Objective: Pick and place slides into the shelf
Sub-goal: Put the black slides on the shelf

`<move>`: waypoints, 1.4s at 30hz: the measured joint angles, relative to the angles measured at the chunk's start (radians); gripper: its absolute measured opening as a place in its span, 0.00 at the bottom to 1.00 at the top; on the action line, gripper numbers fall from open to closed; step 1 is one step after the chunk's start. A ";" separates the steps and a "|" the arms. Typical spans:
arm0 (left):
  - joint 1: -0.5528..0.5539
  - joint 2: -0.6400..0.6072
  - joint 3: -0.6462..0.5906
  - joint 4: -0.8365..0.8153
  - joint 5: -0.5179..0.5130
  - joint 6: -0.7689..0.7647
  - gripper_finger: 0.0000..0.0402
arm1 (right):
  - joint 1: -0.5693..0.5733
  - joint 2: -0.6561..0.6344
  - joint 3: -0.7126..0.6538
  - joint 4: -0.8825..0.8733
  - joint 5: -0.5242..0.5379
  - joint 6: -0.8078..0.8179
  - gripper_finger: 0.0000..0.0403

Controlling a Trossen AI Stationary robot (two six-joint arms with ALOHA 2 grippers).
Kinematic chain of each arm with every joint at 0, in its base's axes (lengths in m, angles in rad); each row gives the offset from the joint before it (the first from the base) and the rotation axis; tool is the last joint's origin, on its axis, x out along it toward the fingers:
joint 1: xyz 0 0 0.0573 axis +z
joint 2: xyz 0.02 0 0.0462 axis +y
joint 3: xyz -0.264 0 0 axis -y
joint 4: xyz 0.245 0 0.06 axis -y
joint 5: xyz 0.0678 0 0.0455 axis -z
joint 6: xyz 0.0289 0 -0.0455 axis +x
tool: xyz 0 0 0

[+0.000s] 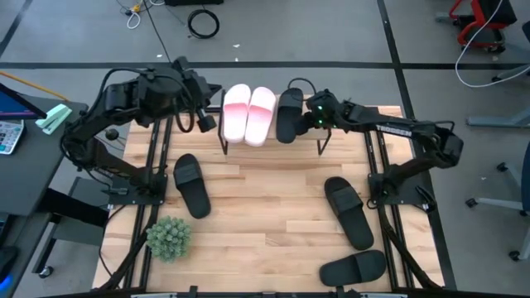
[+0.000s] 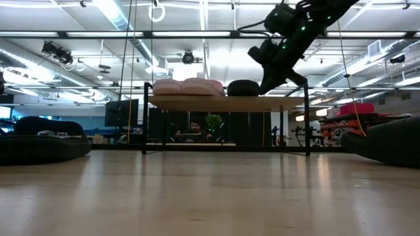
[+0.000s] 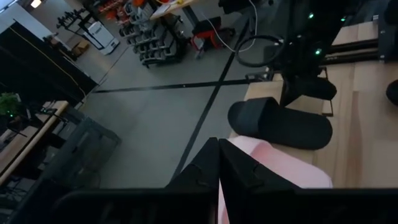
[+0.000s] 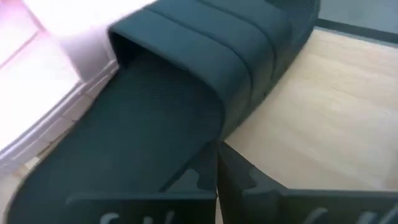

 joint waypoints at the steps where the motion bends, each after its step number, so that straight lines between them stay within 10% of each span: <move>1: 0.000 0.001 0.000 0.000 0.000 0.000 0.02 | -0.005 0.019 0.015 0.001 -0.009 -0.004 0.00; 23: 0.000 0.001 0.000 -0.126 0.001 -0.030 0.02 | -0.006 0.392 0.496 -0.375 -0.013 -0.203 0.00; 42: 0.000 0.002 0.000 -0.130 0.001 -0.058 0.02 | 0.181 0.122 0.492 -0.624 0.072 -0.129 0.00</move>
